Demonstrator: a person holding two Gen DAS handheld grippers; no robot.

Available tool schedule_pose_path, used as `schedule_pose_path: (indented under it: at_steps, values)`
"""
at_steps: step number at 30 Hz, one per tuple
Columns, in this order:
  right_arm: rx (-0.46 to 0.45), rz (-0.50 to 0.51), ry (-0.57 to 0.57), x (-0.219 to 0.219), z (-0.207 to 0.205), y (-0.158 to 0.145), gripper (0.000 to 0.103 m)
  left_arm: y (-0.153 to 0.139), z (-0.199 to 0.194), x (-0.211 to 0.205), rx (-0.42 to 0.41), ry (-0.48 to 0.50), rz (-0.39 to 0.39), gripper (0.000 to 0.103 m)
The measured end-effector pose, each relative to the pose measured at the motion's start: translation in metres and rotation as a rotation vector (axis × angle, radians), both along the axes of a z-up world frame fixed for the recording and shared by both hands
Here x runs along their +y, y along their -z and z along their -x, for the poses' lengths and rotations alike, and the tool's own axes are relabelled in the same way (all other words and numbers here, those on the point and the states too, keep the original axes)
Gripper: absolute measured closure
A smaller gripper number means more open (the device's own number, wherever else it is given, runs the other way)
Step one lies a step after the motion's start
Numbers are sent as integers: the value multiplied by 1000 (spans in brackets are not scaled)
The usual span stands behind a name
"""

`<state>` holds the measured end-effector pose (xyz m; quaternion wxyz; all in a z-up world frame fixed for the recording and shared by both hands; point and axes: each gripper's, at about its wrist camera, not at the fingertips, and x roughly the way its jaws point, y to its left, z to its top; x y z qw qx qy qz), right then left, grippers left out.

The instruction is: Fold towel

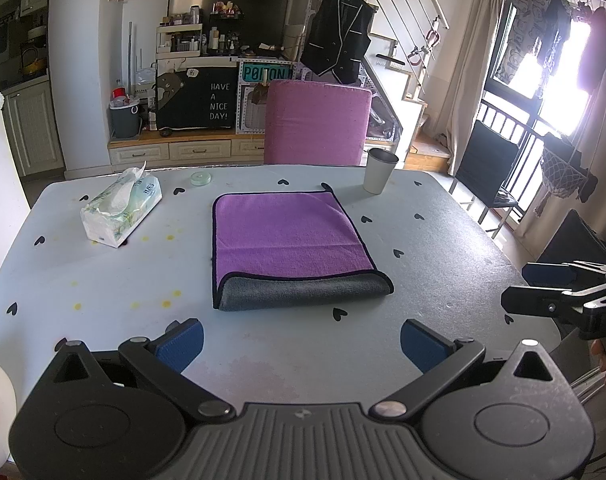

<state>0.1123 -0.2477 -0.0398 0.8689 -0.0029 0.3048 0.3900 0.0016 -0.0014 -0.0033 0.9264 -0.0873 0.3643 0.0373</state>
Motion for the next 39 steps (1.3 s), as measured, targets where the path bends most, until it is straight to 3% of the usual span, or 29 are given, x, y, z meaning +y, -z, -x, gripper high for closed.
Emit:
schedule_pose_path:
  at_steps: [19, 39]
  values:
    - [3, 4, 11, 6, -7, 4, 0, 1, -3, 5, 14, -25, 2, 0]
    - [43, 34, 49, 15, -47, 10, 0, 10, -45, 11, 46, -15, -3, 0]
